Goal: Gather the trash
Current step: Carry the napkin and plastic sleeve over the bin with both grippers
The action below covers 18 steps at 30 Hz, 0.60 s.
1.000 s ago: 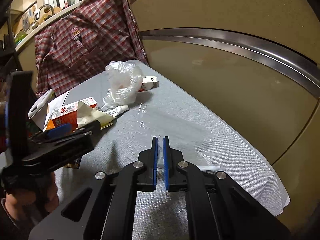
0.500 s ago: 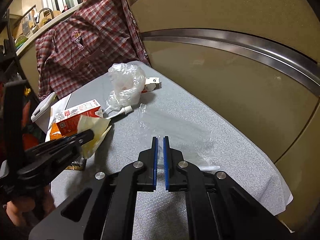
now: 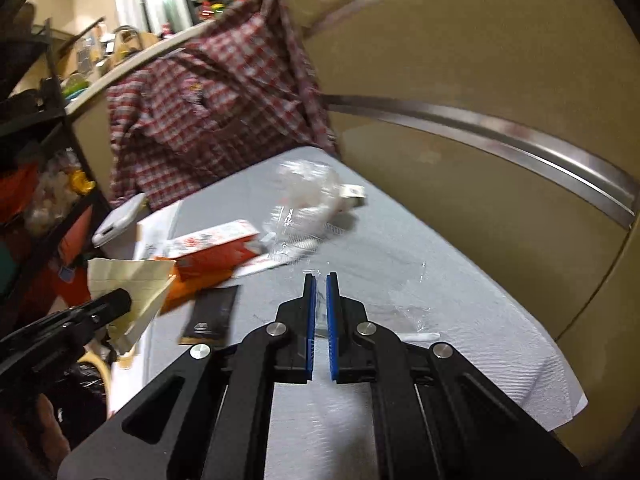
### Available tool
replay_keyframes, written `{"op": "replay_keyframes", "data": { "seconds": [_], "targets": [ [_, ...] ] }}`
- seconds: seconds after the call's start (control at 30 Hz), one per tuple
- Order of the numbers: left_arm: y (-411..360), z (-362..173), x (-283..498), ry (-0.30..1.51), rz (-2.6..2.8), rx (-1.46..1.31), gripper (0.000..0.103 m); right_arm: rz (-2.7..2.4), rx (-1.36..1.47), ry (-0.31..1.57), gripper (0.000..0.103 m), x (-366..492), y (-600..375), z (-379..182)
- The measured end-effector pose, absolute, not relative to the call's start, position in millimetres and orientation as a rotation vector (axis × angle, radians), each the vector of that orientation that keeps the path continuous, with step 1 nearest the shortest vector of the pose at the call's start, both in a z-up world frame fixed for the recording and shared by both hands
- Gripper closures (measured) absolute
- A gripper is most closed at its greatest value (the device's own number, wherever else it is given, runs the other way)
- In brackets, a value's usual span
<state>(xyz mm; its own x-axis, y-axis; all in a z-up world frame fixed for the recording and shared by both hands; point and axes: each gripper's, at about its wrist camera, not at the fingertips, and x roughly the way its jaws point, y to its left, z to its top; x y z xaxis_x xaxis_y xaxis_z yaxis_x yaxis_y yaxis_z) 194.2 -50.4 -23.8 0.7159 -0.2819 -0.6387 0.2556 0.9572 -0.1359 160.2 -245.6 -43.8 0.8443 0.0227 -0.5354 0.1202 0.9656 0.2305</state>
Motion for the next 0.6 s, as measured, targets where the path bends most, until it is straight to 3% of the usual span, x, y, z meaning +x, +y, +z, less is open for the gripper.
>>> {"op": "replay_keyframes", "data": {
  "seconds": [0.6],
  "targets": [
    [114,20,108,0.626,0.056,-0.136,0.102,0.360,0.163,0.568,0.097,133,-80,-11]
  ]
}}
